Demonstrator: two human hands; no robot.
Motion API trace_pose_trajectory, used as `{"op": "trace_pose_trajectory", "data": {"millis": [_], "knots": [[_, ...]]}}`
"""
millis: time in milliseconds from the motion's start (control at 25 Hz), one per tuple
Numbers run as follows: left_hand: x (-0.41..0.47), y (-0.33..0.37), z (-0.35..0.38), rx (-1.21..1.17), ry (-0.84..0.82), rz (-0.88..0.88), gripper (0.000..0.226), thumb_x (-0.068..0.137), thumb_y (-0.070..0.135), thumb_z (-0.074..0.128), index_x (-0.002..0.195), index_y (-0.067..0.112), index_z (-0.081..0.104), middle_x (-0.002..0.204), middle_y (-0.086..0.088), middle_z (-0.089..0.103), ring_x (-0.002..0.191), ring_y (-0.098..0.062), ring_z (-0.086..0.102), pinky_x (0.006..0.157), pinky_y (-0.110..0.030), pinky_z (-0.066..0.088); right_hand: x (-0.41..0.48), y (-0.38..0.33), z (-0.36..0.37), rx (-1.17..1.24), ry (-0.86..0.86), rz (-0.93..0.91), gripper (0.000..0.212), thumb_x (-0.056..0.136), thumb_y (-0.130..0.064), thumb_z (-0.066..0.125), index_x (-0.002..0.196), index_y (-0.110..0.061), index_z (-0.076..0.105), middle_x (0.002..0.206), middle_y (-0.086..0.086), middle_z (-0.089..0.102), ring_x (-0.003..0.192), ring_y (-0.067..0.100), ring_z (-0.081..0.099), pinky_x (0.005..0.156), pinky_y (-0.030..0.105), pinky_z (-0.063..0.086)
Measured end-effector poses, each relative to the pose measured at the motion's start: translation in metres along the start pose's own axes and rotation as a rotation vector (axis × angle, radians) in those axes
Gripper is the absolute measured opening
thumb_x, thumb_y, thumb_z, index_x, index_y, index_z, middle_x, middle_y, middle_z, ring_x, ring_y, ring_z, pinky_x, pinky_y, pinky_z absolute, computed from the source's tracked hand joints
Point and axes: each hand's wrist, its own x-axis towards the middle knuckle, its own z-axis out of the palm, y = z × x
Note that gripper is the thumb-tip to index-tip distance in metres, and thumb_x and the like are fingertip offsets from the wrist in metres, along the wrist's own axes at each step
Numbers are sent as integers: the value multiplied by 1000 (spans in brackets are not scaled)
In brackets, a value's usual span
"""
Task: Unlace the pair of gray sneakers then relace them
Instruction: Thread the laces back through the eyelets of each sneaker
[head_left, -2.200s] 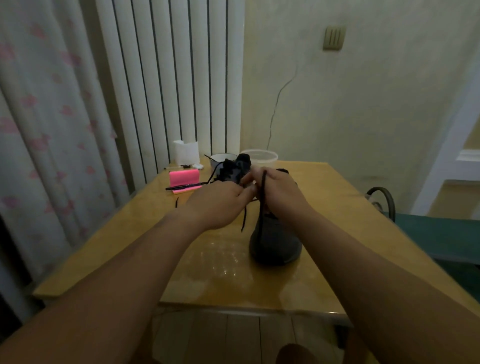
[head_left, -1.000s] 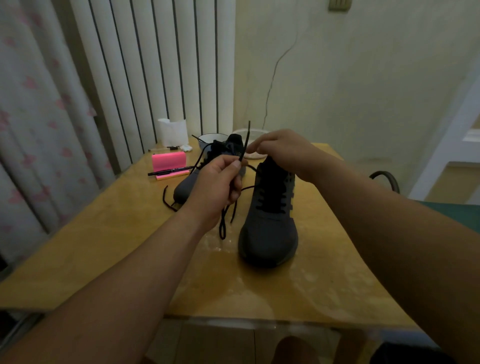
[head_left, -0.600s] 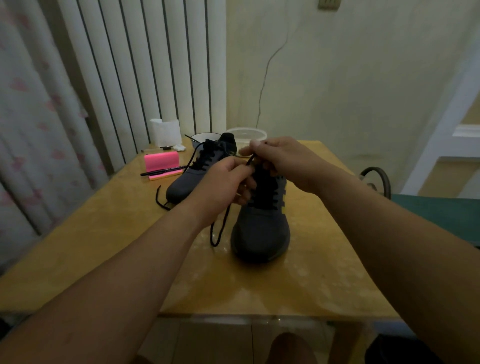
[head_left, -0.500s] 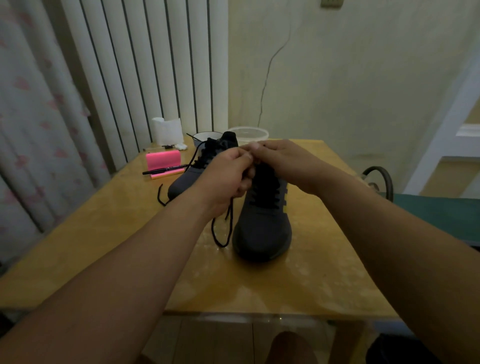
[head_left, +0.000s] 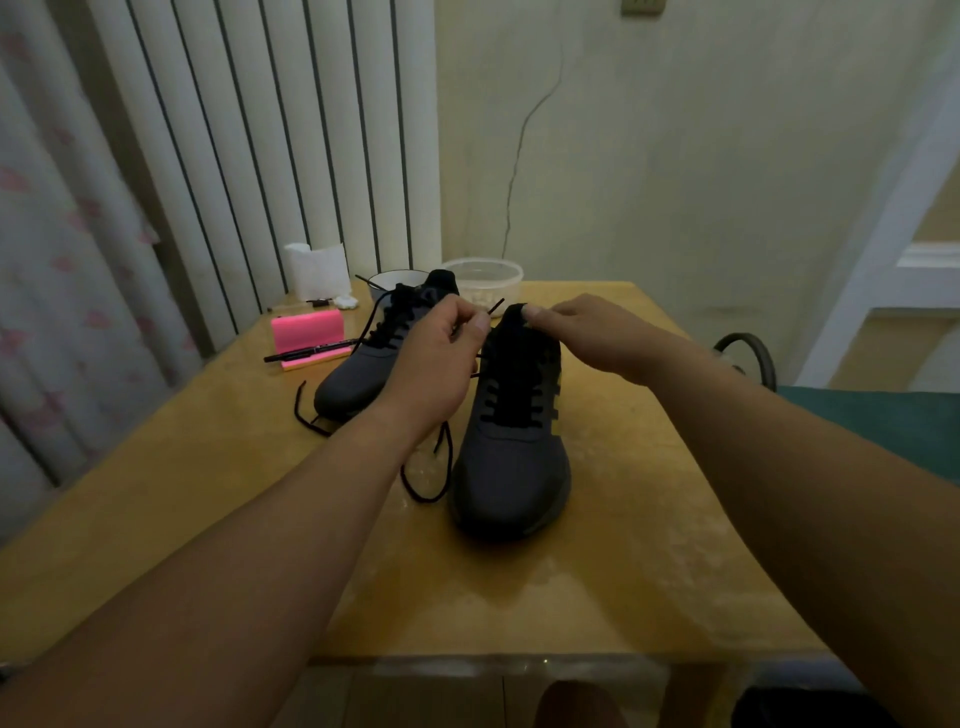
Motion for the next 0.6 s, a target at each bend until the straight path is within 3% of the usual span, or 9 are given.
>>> {"op": "trace_pose_trajectory", "data": {"millis": [80,160,280,360,480,600], "knots": [[8,-3,-1,11,-40,-19,17,110,24,50,109,11,62,91,-8,63,67,-10,52,63,-25,51,6,0,-6,44,-38,-59,36,98,-47,67,102,-12,73,97,-3,68,93,14,62,74,29,44],[13,-7,-1,1,-48,-33,19,111,23,48,108,7,59,107,-11,69,67,-13,54,61,-22,52,9,1,-10,171,-86,-109,29,96,-36,73,89,-9,68,83,-4,64,85,13,59,74,28,42],[14,-11,-2,-9,-27,-31,25,111,23,46,112,2,59,98,7,72,68,-9,57,63,-18,52,13,7,-11,168,-193,-72,19,97,-42,71,97,-23,77,97,-14,75,102,5,65,88,28,42],[13,-12,-2,-21,-19,-27,25,112,23,46,111,2,60,87,13,69,68,-5,57,63,-15,50,14,12,-4,247,-124,-95,20,99,-39,68,101,-23,79,102,-9,77,105,5,67,90,27,43],[8,-12,0,-48,-34,-11,20,112,20,46,99,12,59,98,3,69,68,0,59,65,-16,50,9,12,21,608,42,-144,24,103,-28,63,100,-8,77,100,5,79,96,8,72,79,18,52],[3,-22,0,-12,-27,-7,20,112,22,48,96,16,60,103,-11,68,76,-15,60,72,-20,53,13,11,50,877,167,-116,35,105,-26,58,111,4,73,106,17,78,98,23,76,79,27,57]]}}
